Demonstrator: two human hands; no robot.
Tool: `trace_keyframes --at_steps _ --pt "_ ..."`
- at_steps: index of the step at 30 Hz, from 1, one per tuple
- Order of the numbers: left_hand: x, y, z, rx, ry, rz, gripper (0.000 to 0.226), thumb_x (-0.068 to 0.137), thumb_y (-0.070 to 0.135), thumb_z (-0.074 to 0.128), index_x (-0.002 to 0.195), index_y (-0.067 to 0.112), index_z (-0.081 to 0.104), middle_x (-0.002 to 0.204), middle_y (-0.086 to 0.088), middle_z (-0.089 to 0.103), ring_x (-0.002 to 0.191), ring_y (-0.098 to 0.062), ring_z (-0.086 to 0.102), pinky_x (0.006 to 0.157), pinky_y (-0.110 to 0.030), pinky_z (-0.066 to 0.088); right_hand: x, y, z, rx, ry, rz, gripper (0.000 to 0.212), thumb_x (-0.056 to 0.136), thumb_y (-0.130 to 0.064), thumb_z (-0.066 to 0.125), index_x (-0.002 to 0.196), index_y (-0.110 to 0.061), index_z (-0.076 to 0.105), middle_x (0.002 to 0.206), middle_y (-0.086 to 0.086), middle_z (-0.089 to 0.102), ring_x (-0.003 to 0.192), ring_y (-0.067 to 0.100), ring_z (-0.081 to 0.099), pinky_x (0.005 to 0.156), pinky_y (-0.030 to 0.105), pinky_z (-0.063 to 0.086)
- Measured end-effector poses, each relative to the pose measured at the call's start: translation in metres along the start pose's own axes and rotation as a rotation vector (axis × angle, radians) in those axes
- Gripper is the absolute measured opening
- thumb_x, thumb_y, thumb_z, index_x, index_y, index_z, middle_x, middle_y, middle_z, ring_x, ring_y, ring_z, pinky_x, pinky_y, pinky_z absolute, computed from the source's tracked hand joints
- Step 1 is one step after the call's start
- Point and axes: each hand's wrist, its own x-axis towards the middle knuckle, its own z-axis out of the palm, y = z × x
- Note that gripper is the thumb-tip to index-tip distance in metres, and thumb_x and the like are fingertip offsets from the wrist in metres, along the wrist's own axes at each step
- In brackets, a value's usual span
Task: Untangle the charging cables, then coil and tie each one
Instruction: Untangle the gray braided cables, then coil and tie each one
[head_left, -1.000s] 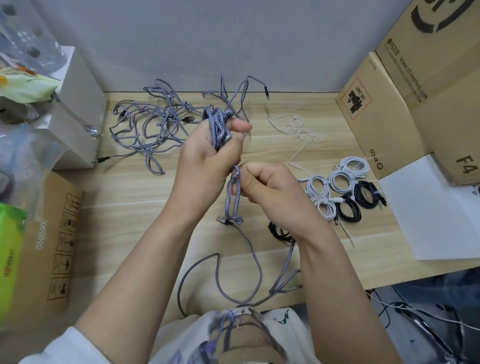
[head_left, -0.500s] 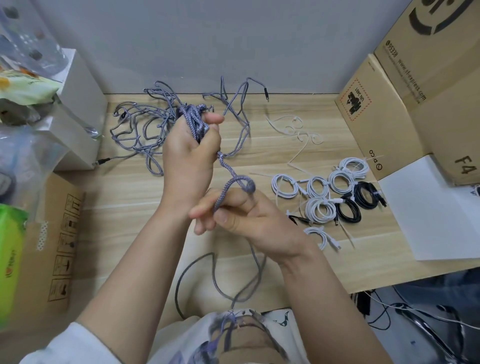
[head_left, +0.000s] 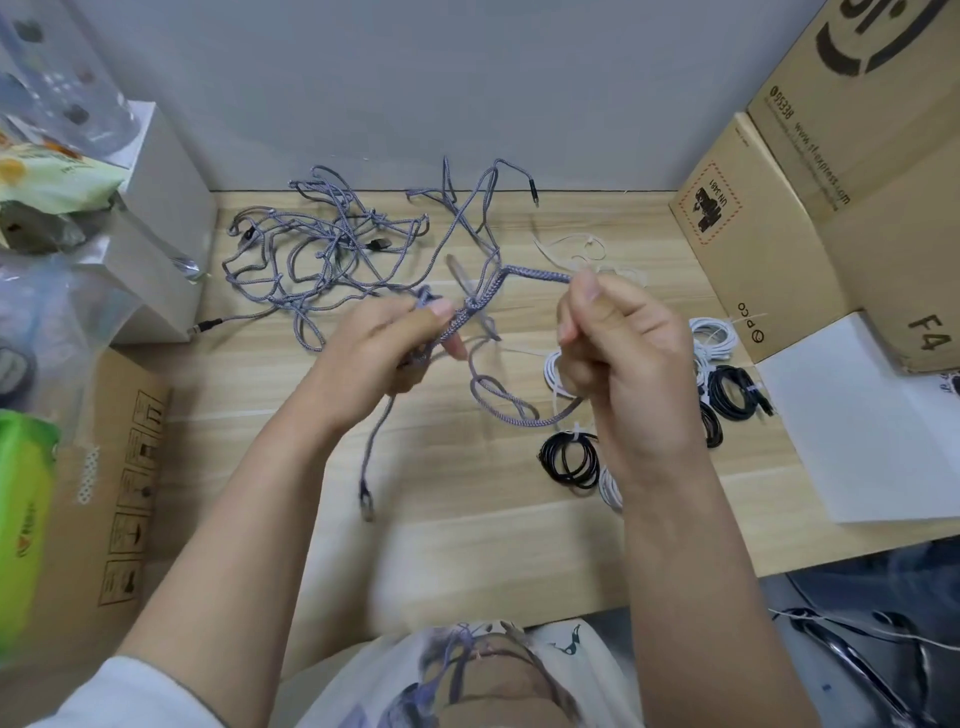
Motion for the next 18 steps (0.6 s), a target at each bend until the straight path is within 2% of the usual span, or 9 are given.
trace_keyframes --at_steps 2,3,6,9,11,14,16,18 --pt "-0.001 -0.001 -0.002 -0.038 -0.153 -0.009 0.047 0.074 0.051 0.055 0.065 0.005 0.055 0.044 -0.001 0.026 0.039 -0.012 0.020 0.041 -0.016 0.017 0.003 0.001 -0.003 0.057 0.055 0.008 0.036 0.088 -0.027 0.049 0.054 -0.017 0.048 0.046 -0.015 0.037 0.038 0.001 0.022 0.039 0.014 0.018" --pt "-0.002 0.000 -0.002 -0.066 -0.221 -0.024 0.049 0.069 0.052 0.062 0.065 0.005 0.050 0.045 0.001 0.026 0.038 -0.010 0.019 0.041 -0.015 0.017 0.005 0.003 -0.005 0.092 0.072 0.015 0.035 0.088 -0.028 0.049 0.056 -0.015 0.045 0.045 -0.016 0.036 0.037 0.000 0.021 0.038 0.014 0.016" --pt "-0.005 0.001 -0.004 -0.196 -0.379 -0.068 0.031 0.060 0.032 0.071 0.058 0.018 0.043 0.048 0.010 0.028 0.037 -0.005 0.019 0.041 -0.010 0.018 0.009 0.010 -0.009 0.130 0.105 0.037 0.035 0.087 -0.031 0.049 0.056 -0.015 0.045 0.044 -0.015 0.031 0.037 0.000 0.018 0.038 0.015 0.012" --pt "-0.006 0.004 -0.008 -0.411 -0.547 0.017 0.034 0.068 0.028 0.074 0.053 0.026 0.043 0.043 0.013 0.027 0.038 -0.005 0.016 0.045 -0.011 0.018 0.010 0.017 -0.009 0.084 0.105 0.086 0.039 0.090 -0.035 0.054 0.054 -0.020 0.050 0.046 -0.013 0.029 0.038 0.001 0.020 0.038 0.013 0.015" --pt "-0.005 0.010 -0.005 -0.598 -0.707 0.109 0.038 0.081 0.030 0.066 0.059 0.026 0.036 0.041 0.009 0.020 0.037 -0.005 0.014 0.043 -0.015 0.016 0.009 0.020 -0.006 0.014 0.059 0.127 0.038 0.088 -0.038 0.054 0.055 -0.021 0.053 0.047 -0.011 0.030 0.039 0.002 0.020 0.038 0.014 0.015" --pt "0.001 0.020 0.004 -1.036 -0.899 0.201 0.027 0.091 0.021 0.056 0.071 0.019 0.038 0.042 0.006 0.016 0.036 -0.013 0.014 0.044 -0.027 0.020 0.008 0.024 0.001 -0.107 -0.049 0.178 0.036 0.090 -0.038 0.048 0.059 -0.020 0.053 0.047 -0.010 0.031 0.040 0.004 0.020 0.038 0.015 0.015" --pt "0.004 0.027 0.007 -1.320 -0.813 0.169 0.016 0.091 0.015 0.056 0.079 0.009 0.049 0.045 0.003 0.020 0.040 -0.014 0.017 0.050 -0.030 0.025 0.006 0.026 0.003 -0.169 -0.121 0.223 0.040 0.096 -0.033 0.041 0.061 -0.017 0.052 0.045 -0.010 0.029 0.039 0.004 0.019 0.038 0.015 0.016" --pt "0.007 0.029 0.009 -1.421 -0.654 0.128 0.015 0.090 0.012 0.059 0.091 -0.001 0.050 0.050 -0.002 0.030 0.043 -0.017 0.027 0.055 -0.031 0.031 0.003 0.029 0.003 -0.266 -0.171 0.254 0.041 0.099 -0.031 0.039 0.064 -0.016 0.053 0.043 -0.010 0.029 0.038 0.004 0.021 0.039 0.014 0.019"
